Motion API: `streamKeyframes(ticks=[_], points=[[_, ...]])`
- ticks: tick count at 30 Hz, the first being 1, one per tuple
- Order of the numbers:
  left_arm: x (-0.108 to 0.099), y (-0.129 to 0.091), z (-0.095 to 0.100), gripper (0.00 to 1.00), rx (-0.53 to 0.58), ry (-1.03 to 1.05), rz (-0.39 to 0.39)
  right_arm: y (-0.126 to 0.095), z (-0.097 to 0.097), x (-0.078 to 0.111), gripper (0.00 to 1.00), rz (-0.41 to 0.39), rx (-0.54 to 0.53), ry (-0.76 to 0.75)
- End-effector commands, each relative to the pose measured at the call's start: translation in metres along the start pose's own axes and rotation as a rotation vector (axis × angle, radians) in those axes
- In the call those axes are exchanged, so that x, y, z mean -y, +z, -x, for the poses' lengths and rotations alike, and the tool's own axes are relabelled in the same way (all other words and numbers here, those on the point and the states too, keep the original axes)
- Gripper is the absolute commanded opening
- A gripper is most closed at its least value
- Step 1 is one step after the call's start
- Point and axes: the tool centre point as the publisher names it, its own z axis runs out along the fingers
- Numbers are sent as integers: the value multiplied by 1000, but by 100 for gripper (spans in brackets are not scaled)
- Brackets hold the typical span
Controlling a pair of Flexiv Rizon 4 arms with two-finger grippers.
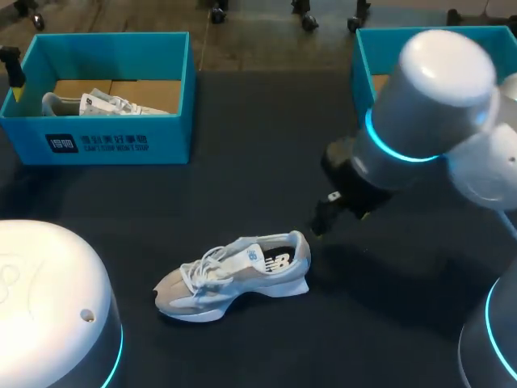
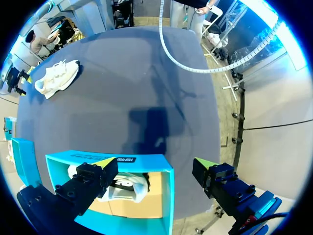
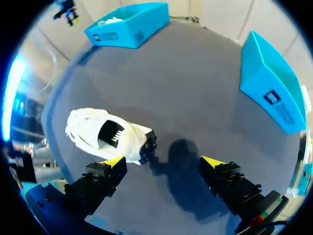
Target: Take the shoe out of the shoebox, open the shoe tongue, remove and reinsert the insole, then place the shoe into the shoebox
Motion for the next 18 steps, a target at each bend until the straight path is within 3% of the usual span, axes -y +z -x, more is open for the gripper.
streamKeyframes(ticks=[1,9,15,18], points=[[0,0,0,100,-2,1,1,-24,15,33,100,317,-915,-461],[0,0,0,100,-2,1,1,-24,15,33,100,317,-915,-461],[0,0,0,100,-2,1,1,-8,27,34,100,366,-953,-797],[0,0,0,100,-2,1,1,-1,31,39,100,486,-940,-983]])
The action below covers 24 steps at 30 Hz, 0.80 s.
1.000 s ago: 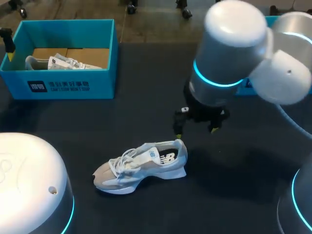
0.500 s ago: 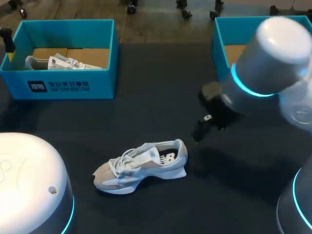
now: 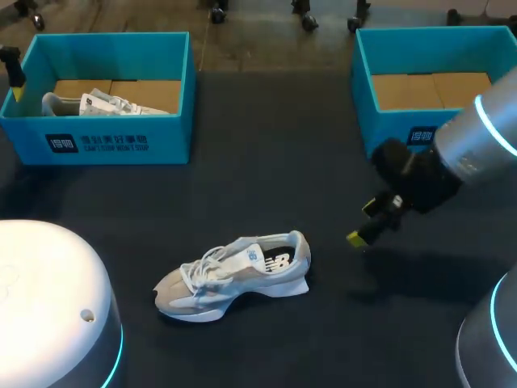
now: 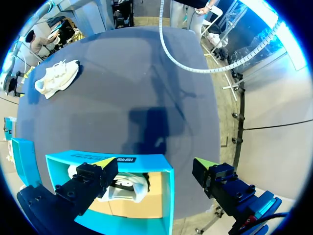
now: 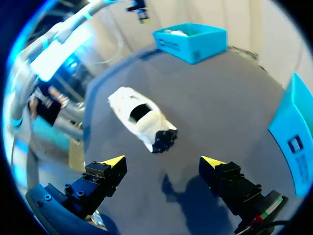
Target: Take the shoe out of the shoebox, open the shoe tongue, remove and reinsert the insole, then place the shoe into the shoebox
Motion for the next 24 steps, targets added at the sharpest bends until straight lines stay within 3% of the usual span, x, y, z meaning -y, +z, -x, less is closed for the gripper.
streamKeyframes(ticks=[1,12,17,24], points=[[0,0,0,100,-2,1,1,8,4,18,100,332,-508,-587],[0,0,0,100,-2,1,1,8,4,21,100,358,-519,-588],[0,0,0,100,-2,1,1,13,6,35,100,386,-408,-540],[0,0,0,100,-2,1,1,27,10,47,100,444,-340,-506]])
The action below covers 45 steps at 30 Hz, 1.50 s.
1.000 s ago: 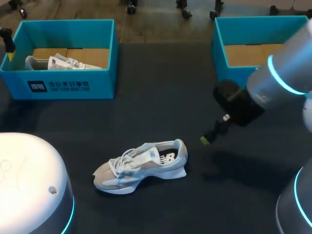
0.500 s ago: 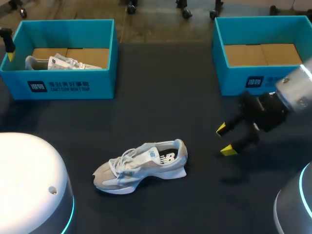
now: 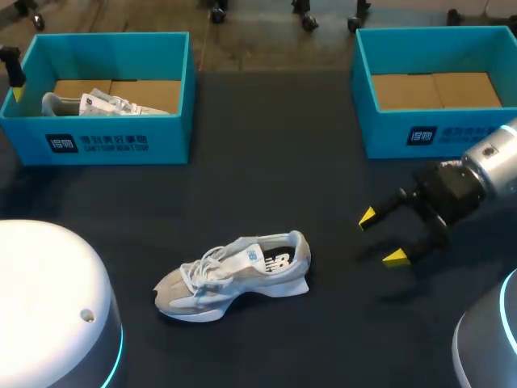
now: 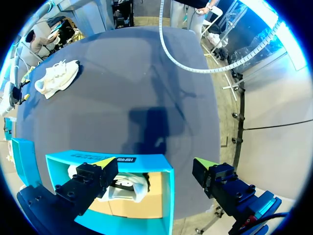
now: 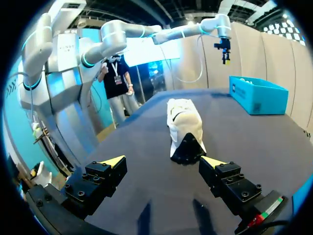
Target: Take the shoe out of the shoebox, open the shoe tongue, remove and reinsert the insole, then place the shoe into the shoebox
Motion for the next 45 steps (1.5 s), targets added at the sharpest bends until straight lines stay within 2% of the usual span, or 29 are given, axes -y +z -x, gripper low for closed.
streamKeyframes(ticks=[1,5,7,20,24,28,30,42,45], points=[[0,0,0,100,-2,1,1,6,-9,9,100,48,113,-1],[0,0,0,100,-2,1,1,8,-7,13,100,61,122,-8],[0,0,0,100,-2,1,1,12,-1,18,100,61,71,14],[0,0,0,100,-2,1,1,12,-1,18,100,61,71,14],[0,0,0,100,-2,1,1,22,9,25,100,90,130,15],[0,0,0,100,-2,1,1,30,19,27,100,116,137,-26],[0,0,0,100,-2,1,1,36,24,29,100,84,150,-4],[0,0,0,100,-2,1,1,36,24,29,100,84,150,-4],[0,0,0,100,-2,1,1,46,35,27,100,82,152,41]])
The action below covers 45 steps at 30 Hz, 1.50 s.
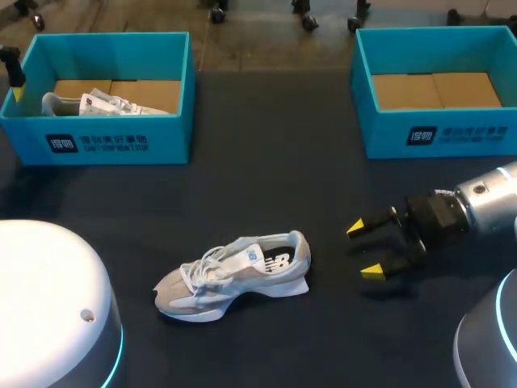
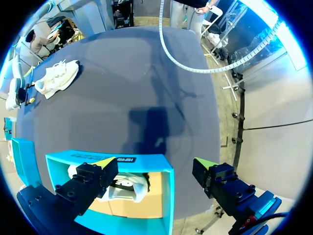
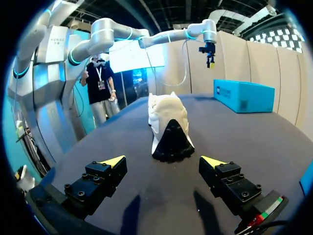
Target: Take the shoe out of the shoebox, open the shoe tongue, remove and reinsert the insole, then place the shoe into the shoebox
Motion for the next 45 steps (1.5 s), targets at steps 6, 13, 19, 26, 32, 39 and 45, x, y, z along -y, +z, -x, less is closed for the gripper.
streamKeyframes(ticks=[6,13,19,26,32,39,45], points=[[0,0,0,100,-2,1,1,29,18,-10,100,-17,2,36],[0,0,0,100,-2,1,1,52,25,-15,100,-35,-27,48],[0,0,0,100,-2,1,1,62,20,-12,100,-20,-30,11],[0,0,0,100,-2,1,1,77,15,-13,100,4,-35,-27],[0,0,0,100,-2,1,1,94,17,-16,100,10,-54,-36],[0,0,0,100,-2,1,1,105,18,-19,100,0,-59,-42],[0,0,0,100,-2,1,1,110,18,-20,100,-5,-58,-52]])
